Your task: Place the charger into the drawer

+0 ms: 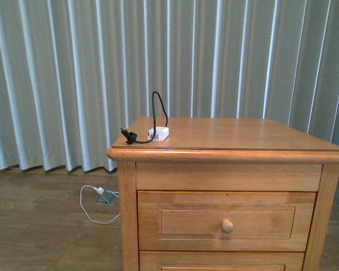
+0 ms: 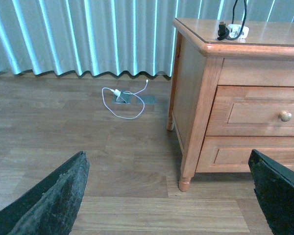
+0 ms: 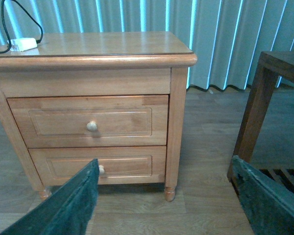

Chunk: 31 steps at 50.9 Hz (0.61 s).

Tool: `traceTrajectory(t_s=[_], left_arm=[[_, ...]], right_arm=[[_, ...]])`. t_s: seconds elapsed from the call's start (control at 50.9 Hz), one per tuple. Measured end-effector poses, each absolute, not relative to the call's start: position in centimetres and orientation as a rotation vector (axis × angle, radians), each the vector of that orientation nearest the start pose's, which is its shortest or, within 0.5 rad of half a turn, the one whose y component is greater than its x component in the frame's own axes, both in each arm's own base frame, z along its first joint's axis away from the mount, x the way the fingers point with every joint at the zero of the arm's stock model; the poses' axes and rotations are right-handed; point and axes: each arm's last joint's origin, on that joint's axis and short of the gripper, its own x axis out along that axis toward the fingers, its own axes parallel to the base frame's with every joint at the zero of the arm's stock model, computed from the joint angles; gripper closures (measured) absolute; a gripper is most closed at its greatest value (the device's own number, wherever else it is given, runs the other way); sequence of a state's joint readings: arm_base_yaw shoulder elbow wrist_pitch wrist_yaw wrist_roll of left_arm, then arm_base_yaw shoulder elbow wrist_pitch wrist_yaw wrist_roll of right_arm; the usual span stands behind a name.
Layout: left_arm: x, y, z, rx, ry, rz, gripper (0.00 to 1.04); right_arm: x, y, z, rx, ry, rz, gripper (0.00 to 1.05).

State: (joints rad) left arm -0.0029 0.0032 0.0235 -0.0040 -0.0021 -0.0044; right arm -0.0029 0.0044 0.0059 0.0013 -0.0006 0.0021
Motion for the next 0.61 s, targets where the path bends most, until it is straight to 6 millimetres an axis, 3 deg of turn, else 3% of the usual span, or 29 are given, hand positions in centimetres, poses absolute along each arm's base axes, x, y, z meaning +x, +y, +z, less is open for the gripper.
traceTrajectory(t_s=[0.609], left_arm=[[9.64, -0.02, 17.09, -0.004, -0.016, -0.001, 0.06]], right_arm=[[9.76, -0.03, 16.53, 0.003, -0.003, -0.002, 0.09]])
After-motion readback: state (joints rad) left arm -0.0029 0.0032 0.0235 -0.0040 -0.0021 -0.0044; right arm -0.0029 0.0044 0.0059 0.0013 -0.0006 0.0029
